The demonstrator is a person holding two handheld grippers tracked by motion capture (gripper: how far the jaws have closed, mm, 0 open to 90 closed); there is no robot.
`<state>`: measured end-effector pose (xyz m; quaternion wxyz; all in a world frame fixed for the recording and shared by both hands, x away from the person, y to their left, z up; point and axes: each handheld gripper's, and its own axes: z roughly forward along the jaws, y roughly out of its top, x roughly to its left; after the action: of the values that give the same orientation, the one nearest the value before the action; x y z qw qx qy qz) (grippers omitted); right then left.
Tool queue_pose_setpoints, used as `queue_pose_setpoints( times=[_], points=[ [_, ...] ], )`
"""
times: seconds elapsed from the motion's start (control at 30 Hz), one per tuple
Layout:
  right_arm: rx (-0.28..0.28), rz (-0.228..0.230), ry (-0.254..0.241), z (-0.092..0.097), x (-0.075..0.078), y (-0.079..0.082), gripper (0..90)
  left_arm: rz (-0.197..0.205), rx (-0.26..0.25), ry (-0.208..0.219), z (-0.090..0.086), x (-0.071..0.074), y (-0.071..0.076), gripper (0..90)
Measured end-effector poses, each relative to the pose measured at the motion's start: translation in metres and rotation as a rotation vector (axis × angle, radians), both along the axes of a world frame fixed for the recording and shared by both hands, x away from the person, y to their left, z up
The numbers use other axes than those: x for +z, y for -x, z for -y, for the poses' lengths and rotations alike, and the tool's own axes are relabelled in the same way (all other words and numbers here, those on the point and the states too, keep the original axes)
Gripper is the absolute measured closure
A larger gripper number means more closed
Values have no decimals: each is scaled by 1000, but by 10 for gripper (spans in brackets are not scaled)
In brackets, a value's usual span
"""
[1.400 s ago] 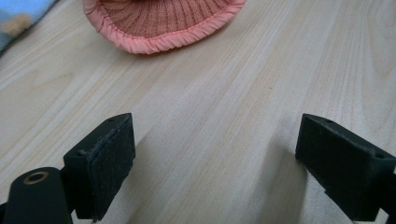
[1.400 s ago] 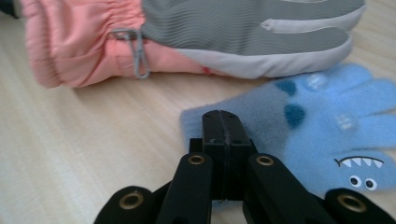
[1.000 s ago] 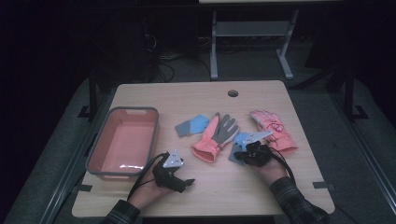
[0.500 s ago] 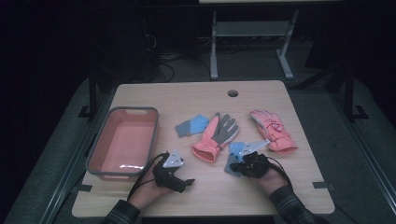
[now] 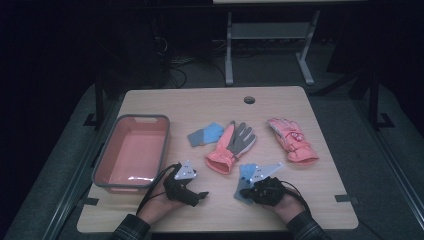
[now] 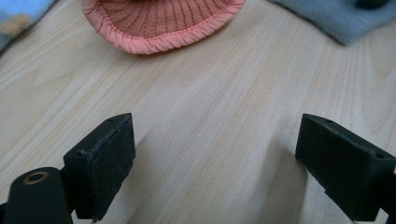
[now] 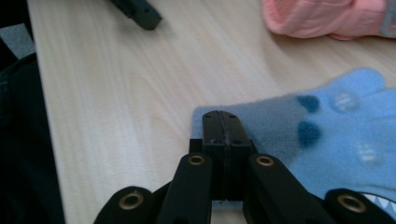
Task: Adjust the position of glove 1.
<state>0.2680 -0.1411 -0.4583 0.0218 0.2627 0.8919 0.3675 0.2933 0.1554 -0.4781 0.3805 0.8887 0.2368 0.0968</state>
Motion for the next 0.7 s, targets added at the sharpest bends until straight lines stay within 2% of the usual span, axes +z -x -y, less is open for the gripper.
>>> queue_pose_setpoints(
  times=[0.1, 0.23, 0.27, 0.33, 0.37, 0.5, 0.57, 0.7],
  points=[
    [9, 7, 1, -3, 2, 5, 900, -1, 4, 8, 0, 0, 0, 114],
    [-10, 24, -10, 3, 6, 0, 900, 1, -1, -1, 0, 0, 0, 114],
    [-37, 36, -8, 11, 7, -8, 900, -1, 0, 0, 0, 0, 0, 114],
    [-53, 35, -6, 15, 7, -10, 900, 2, -2, -2, 0, 0, 0, 114],
    [-82, 49, -5, 25, 8, -19, 900, 3, -1, 1, 0, 0, 0, 114],
    [-118, 45, 0, 37, 5, -30, 900, 3, -3, -3, 0, 0, 0, 114],
    [-120, 36, 7, 39, 3, -32, 900, 1, -4, -3, 0, 0, 0, 114],
    [-95, 31, 51, 34, -2, -32, 900, 1, -4, -3, 0, 0, 0, 114]
  ],
)
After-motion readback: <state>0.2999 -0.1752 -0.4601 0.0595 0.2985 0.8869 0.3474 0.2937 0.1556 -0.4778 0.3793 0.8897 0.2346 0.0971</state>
